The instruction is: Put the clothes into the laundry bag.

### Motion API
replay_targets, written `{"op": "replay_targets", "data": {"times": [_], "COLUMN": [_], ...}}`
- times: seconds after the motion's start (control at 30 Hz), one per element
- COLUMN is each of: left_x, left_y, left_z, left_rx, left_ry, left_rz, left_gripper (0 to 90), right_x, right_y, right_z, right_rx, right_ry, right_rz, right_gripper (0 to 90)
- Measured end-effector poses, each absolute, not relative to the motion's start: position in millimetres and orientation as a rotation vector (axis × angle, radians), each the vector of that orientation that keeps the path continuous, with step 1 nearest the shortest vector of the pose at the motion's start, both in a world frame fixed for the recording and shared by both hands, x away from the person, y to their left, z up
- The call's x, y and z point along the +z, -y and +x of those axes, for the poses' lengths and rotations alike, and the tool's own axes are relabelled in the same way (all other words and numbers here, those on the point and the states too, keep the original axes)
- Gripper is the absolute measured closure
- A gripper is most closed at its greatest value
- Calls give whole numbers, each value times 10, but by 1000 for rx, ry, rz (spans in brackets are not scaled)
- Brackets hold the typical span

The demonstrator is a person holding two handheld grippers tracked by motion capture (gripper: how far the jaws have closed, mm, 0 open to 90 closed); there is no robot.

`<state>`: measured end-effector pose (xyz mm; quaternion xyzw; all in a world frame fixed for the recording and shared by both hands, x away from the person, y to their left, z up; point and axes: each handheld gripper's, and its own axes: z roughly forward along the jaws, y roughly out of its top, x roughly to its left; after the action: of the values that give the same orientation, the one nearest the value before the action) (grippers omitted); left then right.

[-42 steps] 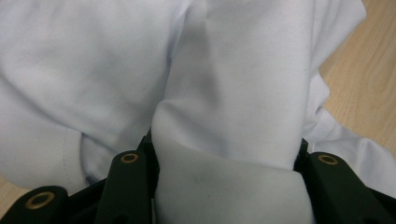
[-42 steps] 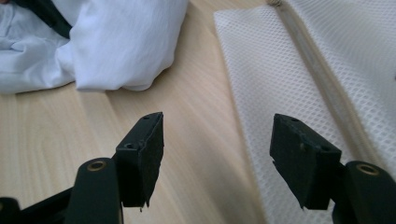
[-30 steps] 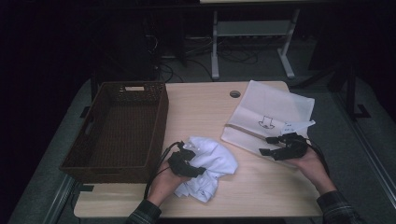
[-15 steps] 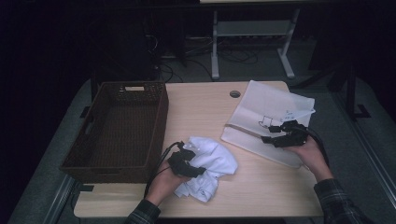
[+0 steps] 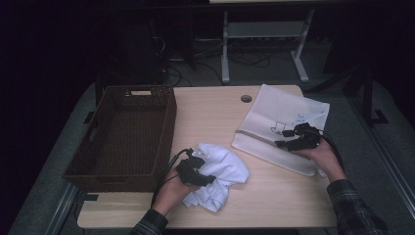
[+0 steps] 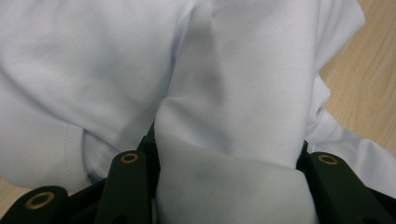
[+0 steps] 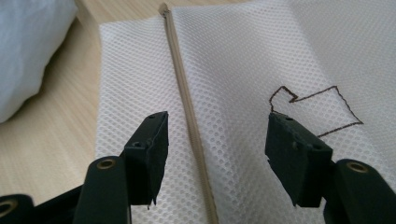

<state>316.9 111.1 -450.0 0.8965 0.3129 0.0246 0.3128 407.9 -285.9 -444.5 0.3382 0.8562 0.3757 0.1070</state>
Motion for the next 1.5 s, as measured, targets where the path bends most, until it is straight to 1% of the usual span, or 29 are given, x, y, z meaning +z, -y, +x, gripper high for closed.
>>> {"op": "replay_targets", "data": {"times": [0.2, 0.37, 0.53, 0.67, 0.77, 0.9, 0.97, 1.0, 1.17, 1.5], "left_x": [-4500, -4503, -4504, -4504, -4503, -4503, -4503, -4504, -4502, -4499], "left_y": [-1115, -1122, -1123, -1123, -1121, -1121, -1122, -1122, -1120, -1103], "left_z": [3172, 3178, 3179, 3178, 3177, 3177, 3178, 3178, 3177, 3165], "left_rx": [59, 51, 51, 51, 52, 52, 52, 53, 57, 79], "left_ry": [-826, -826, -825, -825, -826, -826, -826, -825, -825, -818], "left_rz": [2364, 2361, 2360, 2360, 2361, 2361, 2361, 2361, 2363, 2375], "left_gripper": [518, 519, 519, 519, 519, 519, 520, 520, 524, 534], "right_x": [-4533, -4615, -4655, -4680, -4689, -4680, -4683, -4681, -4651, -4463], "right_y": [2864, 2898, 2913, 2897, 2861, 2822, 2807, 2802, 2778, 2686], "right_z": [4150, 4205, 4227, 4232, 4218, 4188, 4173, 4169, 4171, 4144], "right_rx": [1096, 1081, 1086, 1062, 1019, 963, 958, 955, 966, 1069], "right_ry": [-2535, -2543, -2540, -2549, -2542, -2507, -2492, -2490, -2475, -2413], "right_rz": [1005, 1041, 1073, 1080, 1080, 1090, 1091, 1091, 1116, 1169], "right_gripper": [407, 456, 577, 598, 633, 758, 811, 823, 853, 857]}}
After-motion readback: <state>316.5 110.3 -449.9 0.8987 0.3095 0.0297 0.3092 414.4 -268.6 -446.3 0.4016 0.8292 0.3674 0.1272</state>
